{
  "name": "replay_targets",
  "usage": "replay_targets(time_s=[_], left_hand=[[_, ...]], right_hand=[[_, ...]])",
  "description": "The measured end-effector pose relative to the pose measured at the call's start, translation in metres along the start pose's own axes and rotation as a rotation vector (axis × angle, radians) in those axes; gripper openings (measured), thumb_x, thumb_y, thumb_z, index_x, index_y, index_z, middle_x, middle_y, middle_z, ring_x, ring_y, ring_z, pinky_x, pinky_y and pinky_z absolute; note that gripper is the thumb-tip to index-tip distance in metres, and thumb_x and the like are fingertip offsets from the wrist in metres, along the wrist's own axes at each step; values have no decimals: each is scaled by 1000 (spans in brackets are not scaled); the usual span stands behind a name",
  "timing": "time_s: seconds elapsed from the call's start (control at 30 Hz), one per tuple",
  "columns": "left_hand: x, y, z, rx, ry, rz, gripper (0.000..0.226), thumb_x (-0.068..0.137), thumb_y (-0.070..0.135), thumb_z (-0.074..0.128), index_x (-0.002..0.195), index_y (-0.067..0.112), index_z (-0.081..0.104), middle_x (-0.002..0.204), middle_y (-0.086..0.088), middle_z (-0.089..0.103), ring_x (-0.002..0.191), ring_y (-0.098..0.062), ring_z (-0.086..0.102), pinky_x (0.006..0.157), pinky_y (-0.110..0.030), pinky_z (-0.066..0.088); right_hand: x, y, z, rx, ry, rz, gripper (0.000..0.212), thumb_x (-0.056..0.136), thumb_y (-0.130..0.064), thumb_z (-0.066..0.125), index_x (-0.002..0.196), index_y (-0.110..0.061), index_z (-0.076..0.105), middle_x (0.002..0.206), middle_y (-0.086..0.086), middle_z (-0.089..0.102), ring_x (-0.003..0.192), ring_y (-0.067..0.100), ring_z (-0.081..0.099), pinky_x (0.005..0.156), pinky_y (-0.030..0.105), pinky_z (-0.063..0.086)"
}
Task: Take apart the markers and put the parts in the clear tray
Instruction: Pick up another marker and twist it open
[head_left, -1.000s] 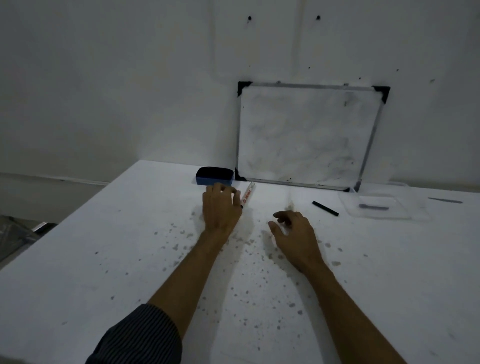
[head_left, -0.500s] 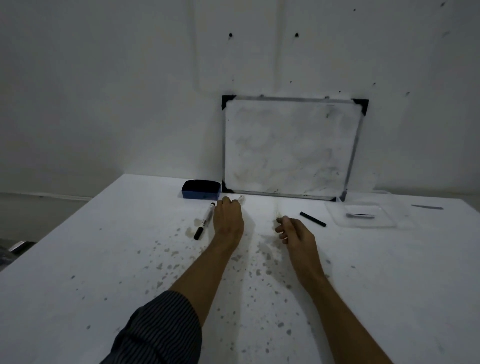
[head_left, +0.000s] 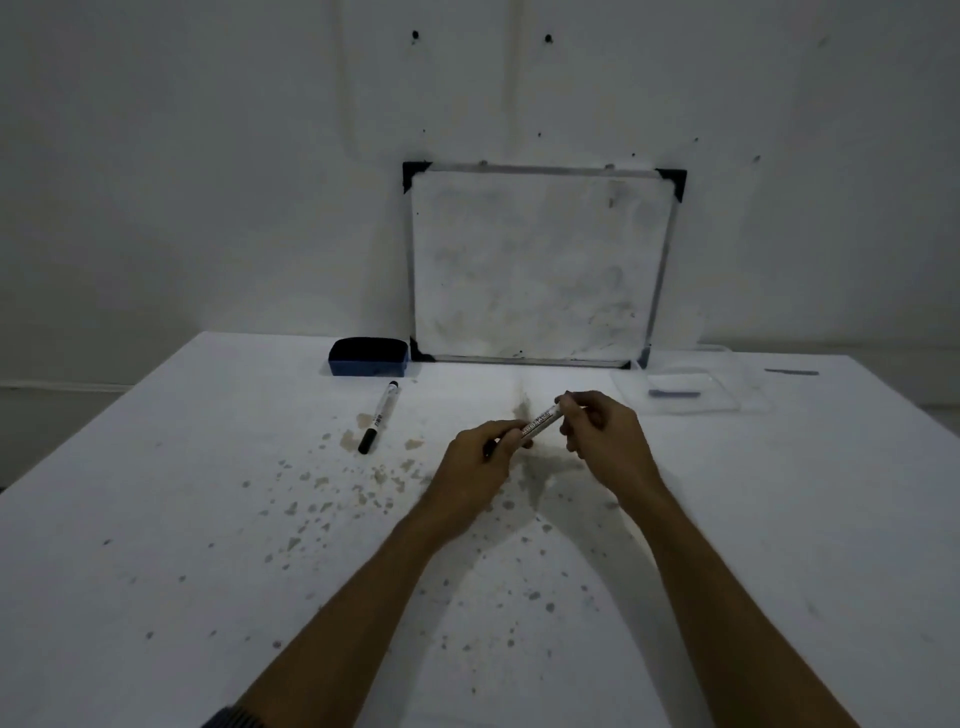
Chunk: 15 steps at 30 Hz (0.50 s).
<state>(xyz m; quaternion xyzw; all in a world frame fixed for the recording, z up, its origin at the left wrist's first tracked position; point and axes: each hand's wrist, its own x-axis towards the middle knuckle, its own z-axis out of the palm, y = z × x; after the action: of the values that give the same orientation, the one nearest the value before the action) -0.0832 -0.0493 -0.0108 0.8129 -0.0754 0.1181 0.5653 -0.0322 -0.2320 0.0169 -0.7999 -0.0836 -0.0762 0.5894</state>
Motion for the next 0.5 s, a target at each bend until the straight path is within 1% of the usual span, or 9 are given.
replay_targets(time_s=[0.03, 0.1, 0.17, 0.23, 0.3, 0.33, 0.4, 0.43, 0.5], left_hand=[[-3, 1, 0, 35, -25, 26, 31, 110, 27, 49, 133, 17, 68, 79, 30, 68, 66, -2, 55, 62, -22, 48], [-7, 2, 1, 203, -98, 128, 34, 111, 32, 45, 139, 24, 61, 98, 24, 68, 80, 2, 59, 70, -18, 50], [-9, -1, 7, 437, -123, 250, 37, 110, 38, 41, 142, 27, 57, 108, 12, 65, 87, -3, 59, 74, -21, 52], [-8, -3, 12, 618, -81, 359, 35, 109, 29, 47, 140, 21, 59, 107, 0, 67, 82, -14, 62, 69, -26, 52], [-6, -3, 13, 779, -15, 479, 35, 100, 12, 56, 134, 14, 64, 101, -8, 69, 70, -22, 61, 60, -27, 44], [-6, -3, 13, 824, 26, 530, 36, 96, 9, 57, 130, 12, 66, 97, -9, 69, 65, -23, 59, 59, -26, 39], [-3, -4, 11, 854, 69, 612, 30, 97, 15, 54, 124, 12, 69, 93, -8, 70, 62, -23, 57, 60, -26, 34], [-1, -5, 11, 846, 68, 635, 29, 102, 21, 50, 122, 13, 69, 92, -7, 70, 61, -22, 57, 58, -26, 35], [1, -8, 9, 802, 52, 640, 35, 108, 34, 41, 121, 17, 69, 90, -2, 72, 60, -19, 60, 54, -28, 45]], right_hand=[[-2, 2, -4, -37, -30, -12, 21, 101, -36, 61, 107, -19, 72, 71, -3, 70, 57, 4, 63, 62, 24, 48], [-9, 8, -10, -75, -72, -35, 21, 102, -36, 60, 102, -17, 71, 68, -6, 67, 53, 0, 60, 55, 17, 45], [-17, 14, -10, -77, -86, -18, 28, 103, -42, 56, 100, -17, 68, 69, -5, 65, 55, 1, 59, 54, 18, 45], [-22, 16, -6, -141, -73, -29, 35, 105, -48, 50, 98, -17, 65, 71, -3, 64, 59, 8, 59, 57, 23, 46], [-24, 19, -4, -287, -27, -86, 37, 106, -47, 45, 85, -21, 60, 65, -4, 59, 56, 8, 53, 55, 23, 43], [-25, 19, -3, -345, -4, -106, 40, 107, -46, 43, 77, -23, 56, 62, -5, 57, 54, 8, 51, 54, 24, 41], [-26, 20, -1, -385, 10, -95, 49, 107, -48, 38, 67, -25, 52, 58, -5, 55, 53, 10, 51, 55, 27, 39], [-27, 22, 1, -388, 11, -71, 53, 107, -53, 35, 64, -26, 52, 57, -5, 56, 53, 11, 52, 55, 28, 39], [-28, 21, 6, -426, 20, -19, 62, 100, -66, 24, 60, -27, 53, 56, -6, 56, 53, 10, 55, 55, 26, 39]])
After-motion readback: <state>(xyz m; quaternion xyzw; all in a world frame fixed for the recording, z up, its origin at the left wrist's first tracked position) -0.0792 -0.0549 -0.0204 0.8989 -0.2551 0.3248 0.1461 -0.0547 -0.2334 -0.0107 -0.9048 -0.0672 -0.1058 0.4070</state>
